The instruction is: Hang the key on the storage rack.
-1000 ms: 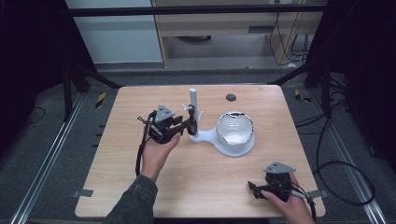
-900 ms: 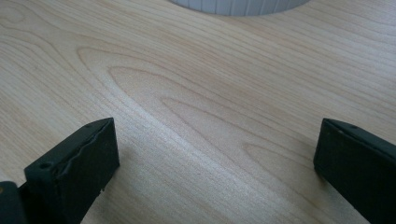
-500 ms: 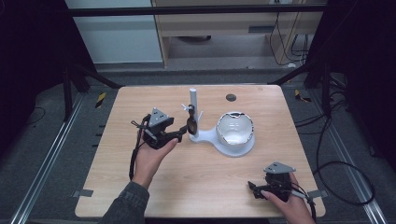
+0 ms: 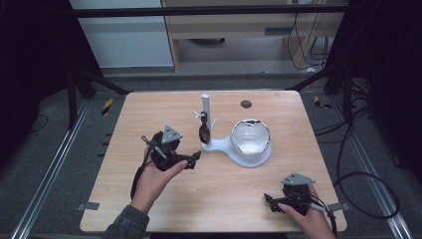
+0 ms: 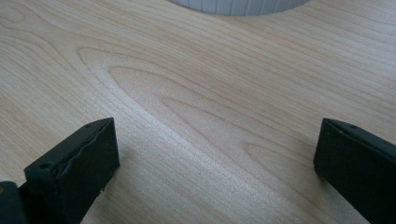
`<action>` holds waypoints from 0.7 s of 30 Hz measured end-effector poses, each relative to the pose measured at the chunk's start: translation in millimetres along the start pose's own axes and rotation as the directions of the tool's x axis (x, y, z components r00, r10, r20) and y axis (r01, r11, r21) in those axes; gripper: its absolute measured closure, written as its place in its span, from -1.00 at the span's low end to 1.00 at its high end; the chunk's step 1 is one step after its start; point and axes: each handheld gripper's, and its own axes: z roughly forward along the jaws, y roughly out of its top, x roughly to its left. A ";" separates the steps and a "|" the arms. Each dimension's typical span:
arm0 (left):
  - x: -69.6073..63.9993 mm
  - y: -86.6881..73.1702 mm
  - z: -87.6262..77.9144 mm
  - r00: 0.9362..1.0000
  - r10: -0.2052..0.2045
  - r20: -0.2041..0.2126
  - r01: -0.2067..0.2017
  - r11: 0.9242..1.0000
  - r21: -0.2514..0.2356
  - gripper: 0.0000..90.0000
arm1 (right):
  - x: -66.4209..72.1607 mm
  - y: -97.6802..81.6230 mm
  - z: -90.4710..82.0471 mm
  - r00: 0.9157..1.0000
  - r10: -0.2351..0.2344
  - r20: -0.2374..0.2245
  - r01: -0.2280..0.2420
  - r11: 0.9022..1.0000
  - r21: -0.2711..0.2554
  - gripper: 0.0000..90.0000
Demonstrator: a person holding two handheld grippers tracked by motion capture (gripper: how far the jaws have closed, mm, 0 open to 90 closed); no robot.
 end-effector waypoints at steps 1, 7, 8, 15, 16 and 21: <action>0.4 -2.0 -1.0 1.000 0.005 0.000 -0.005 1.000 0.004 -0.88 | 0.2 0.0 -0.2 1.000 0.001 0.000 -0.001 1.000 0.002 -0.99; 8.4 -13.7 -3.5 1.000 0.011 0.012 -0.012 1.000 0.028 -0.91 | 0.1 0.1 -0.2 1.000 0.001 0.001 -0.001 1.000 0.002 -0.99; 9.7 -16.1 -3.1 1.000 0.010 0.010 -0.010 0.999 0.033 -0.91 | 0.2 0.0 -0.3 1.000 0.001 0.001 -0.001 1.000 0.002 -0.99; 20.3 -28.6 -3.8 1.000 0.008 -0.003 -0.008 0.998 0.064 -0.91 | 0.1 0.0 -0.2 1.000 0.001 0.001 -0.001 1.000 0.002 -0.99; 21.6 -30.1 -3.7 1.000 0.006 -0.005 -0.006 0.998 0.066 -0.91 | 0.2 0.0 -0.2 1.000 0.001 0.000 -0.001 1.000 0.002 -0.99; 27.7 -36.8 -4.2 1.000 0.000 -0.013 0.001 0.997 0.078 -0.91 | 0.3 0.1 -0.2 1.000 0.002 0.002 -0.002 1.000 0.003 -0.99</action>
